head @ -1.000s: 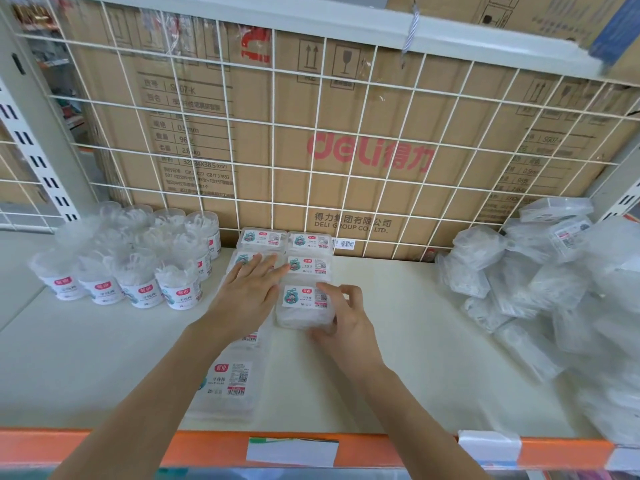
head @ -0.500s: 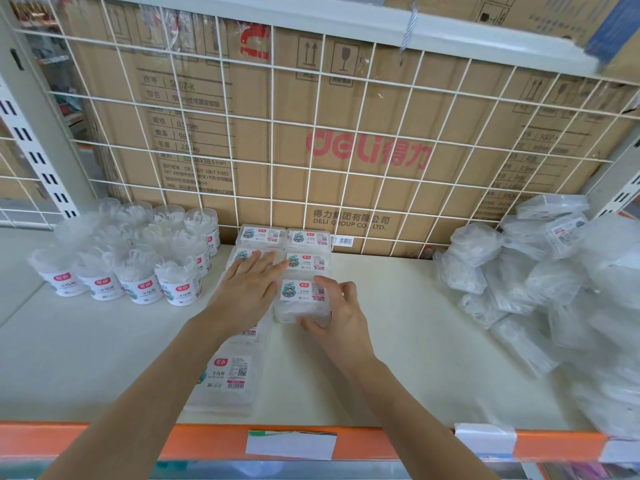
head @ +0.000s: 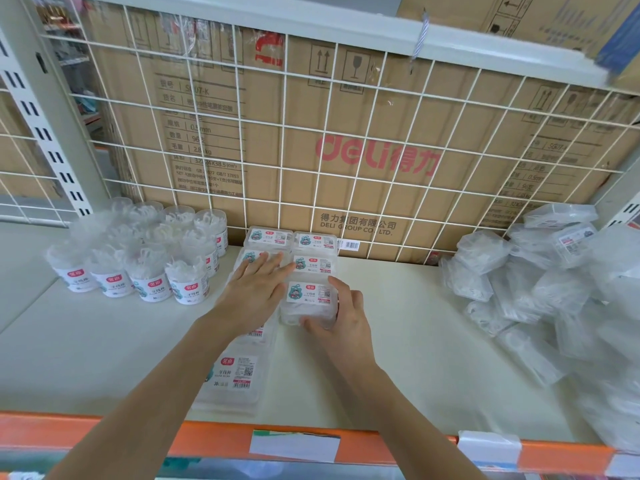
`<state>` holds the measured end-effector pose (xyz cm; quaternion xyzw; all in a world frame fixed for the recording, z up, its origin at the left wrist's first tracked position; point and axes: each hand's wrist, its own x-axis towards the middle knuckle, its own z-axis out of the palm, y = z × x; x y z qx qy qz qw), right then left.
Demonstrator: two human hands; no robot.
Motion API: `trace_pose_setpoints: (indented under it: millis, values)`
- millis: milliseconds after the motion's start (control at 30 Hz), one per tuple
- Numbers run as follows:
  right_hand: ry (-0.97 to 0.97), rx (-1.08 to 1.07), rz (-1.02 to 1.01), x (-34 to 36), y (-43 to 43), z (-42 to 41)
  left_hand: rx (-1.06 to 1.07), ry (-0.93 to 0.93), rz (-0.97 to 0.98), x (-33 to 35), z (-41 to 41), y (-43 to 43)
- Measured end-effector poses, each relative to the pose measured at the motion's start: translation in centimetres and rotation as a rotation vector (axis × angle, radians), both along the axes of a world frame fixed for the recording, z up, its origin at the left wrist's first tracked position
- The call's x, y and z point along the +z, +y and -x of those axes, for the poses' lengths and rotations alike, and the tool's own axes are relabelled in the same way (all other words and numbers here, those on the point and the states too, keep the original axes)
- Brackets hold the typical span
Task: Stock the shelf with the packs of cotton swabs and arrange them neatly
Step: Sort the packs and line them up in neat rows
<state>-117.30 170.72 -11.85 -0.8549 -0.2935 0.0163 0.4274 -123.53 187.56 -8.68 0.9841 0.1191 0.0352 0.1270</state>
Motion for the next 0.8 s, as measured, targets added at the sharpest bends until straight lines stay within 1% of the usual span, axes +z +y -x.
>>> trace_pose_setpoints:
  millis: [167,267,333,433,567,633,667,800]
  values:
    - [0.006,0.046,-0.027,0.2,-0.1,0.0,0.0,-0.003,0.01,-0.1,0.0,0.2]
    - [0.079,0.13,-0.065,0.7,-1.0,-0.5,0.011,-0.008,0.032,-0.2,0.0,0.2]
    - [0.148,0.173,-0.028,1.2,-2.0,-0.9,0.012,-0.009,0.057,-0.2,0.0,0.3]
    - [0.147,0.198,0.041,2.1,-4.0,-1.5,0.009,-0.02,0.182,0.1,0.2,0.5]
    - [0.03,0.112,0.073,3.2,-7.4,-2.3,0.003,-0.105,0.47,0.9,0.7,0.7]
    - [-0.033,0.045,0.063,3.6,-9.2,-2.8,0.013,-0.14,0.571,1.2,0.8,0.9]
    - [-0.054,0.006,0.056,3.7,-10.2,-3.1,0.014,-0.159,0.581,1.3,0.8,0.9]
    - [-0.127,-0.162,0.023,3.9,-13.6,-4.9,-0.03,-0.241,0.432,2.7,-0.3,0.0]
